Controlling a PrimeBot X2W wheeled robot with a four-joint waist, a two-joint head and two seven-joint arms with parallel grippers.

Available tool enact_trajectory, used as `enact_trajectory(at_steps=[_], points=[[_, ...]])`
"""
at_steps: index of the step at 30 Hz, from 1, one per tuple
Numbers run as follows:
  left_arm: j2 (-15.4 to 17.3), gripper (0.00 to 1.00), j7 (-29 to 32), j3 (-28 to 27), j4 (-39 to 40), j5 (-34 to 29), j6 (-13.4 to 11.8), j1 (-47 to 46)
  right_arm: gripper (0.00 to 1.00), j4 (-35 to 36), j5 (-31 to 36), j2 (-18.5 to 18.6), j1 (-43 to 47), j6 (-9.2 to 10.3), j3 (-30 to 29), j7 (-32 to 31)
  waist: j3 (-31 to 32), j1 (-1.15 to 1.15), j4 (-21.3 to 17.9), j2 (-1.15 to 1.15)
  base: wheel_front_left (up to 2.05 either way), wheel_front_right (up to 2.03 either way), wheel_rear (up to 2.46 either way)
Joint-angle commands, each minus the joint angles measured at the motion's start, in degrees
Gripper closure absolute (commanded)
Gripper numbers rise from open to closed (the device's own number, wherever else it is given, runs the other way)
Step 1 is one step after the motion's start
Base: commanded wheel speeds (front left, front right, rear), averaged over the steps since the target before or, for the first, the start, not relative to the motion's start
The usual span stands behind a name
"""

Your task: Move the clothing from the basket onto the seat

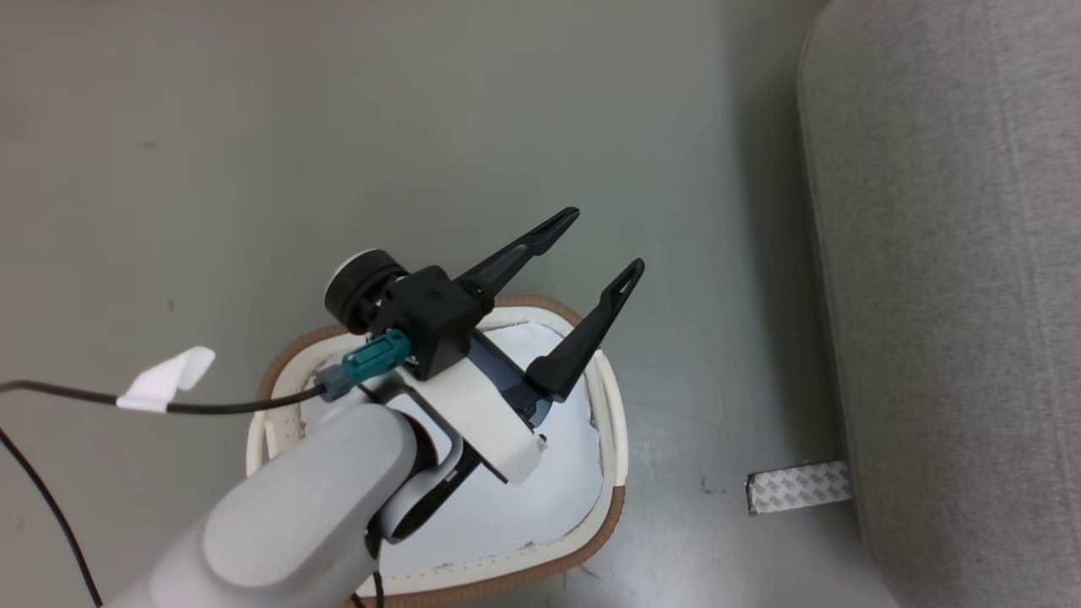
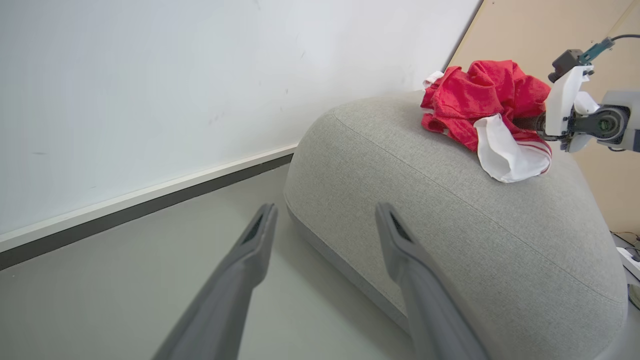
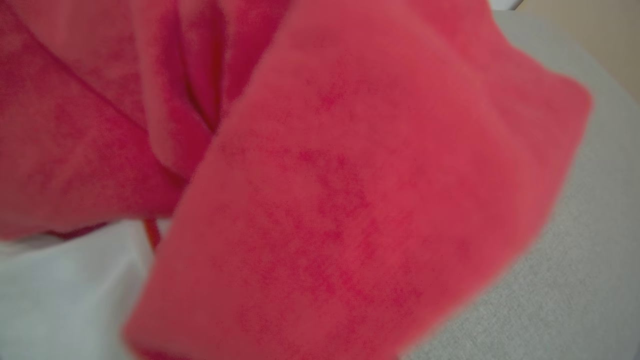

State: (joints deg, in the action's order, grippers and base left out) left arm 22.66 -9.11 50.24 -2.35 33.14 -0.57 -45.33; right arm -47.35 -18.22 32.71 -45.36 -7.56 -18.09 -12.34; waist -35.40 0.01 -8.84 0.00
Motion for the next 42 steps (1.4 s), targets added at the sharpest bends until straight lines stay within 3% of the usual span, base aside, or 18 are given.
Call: enact_trajectory(at_steps=[1,2,3,6,13,19,26,33,38,42], points=[[0.34,0.00,-0.28,-0.24,-0.28,0.27,-0.20,0.55,0.78,-0.15,-0.42,0.45,-0.60,0.15,0.25,-0.21,0.82,-0.01,-0.50,0.00,0.00,0.00,0.00],[0.37,0.00,-0.55,-0.24,-0.43,0.35,-0.27,0.80,0.53,-0.39,-0.55,0.34,-0.42,0.15,0.71,-0.50,1.47,-0.01,-0.74,0.00,0.00,0.00,0.00],[0.38,0.00,-0.81,-0.27,-0.59,0.56,-0.38,1.10,0.00,-0.32,-0.82,0.27,-0.40,0.15,1.19,-0.42,2.17,-0.01,-0.99,0.00,0.00,0.00,0.00],[0.46,0.00,-1.57,-0.42,-1.62,1.27,-0.64,2.45,0.00,-0.16,-1.08,-0.18,0.15,0.15,2.74,-0.85,5.45,-0.01,-1.85,0.00,0.00,0.00,0.00],[1.21,0.00,-3.74,-1.87,-3.68,3.71,-2.18,7.91,0.00,3.20,-3.78,0.05,2.74,0.15,10.53,-9.54,15.75,-0.01,-3.92,0.00,0.00,0.00,0.00],[2.19,0.00,-5.19,-4.82,-3.77,6.65,-4.56,13.80,0.00,13.09,-7.56,1.89,6.47,0.15,17.61,-13.11,24.69,-0.01,-4.03,0.00,0.00,0.00,0.00],[4.24,0.00,-5.90,-10.64,-1.52,9.24,-8.32,19.74,0.00,27.78,-13.52,2.81,8.79,0.15,23.08,-13.58,31.18,-0.01,-0.78,0.00,0.00,0.00,0.00],[7.21,0.00,-6.03,-18.78,1.84,10.32,-12.45,26.59,0.00,37.35,-15.27,-1.11,13.89,0.14,23.70,-9.81,35.15,-0.01,3.56,0.00,0.00,0.00,0.00],[9.36,0.00,-6.02,-24.51,4.28,12.27,-12.70,32.85,0.00,42.43,-13.70,-6.50,20.33,0.15,22.97,-4.41,36.23,-0.01,5.97,0.00,0.00,0.00,0.00],[8.90,0.00,-6.03,-28.32,5.14,11.25,-13.93,37.47,0.00,45.26,-10.88,-12.32,27.01,0.15,20.99,2.87,36.75,-0.01,7.88,0.00,0.00,0.00,0.00]])
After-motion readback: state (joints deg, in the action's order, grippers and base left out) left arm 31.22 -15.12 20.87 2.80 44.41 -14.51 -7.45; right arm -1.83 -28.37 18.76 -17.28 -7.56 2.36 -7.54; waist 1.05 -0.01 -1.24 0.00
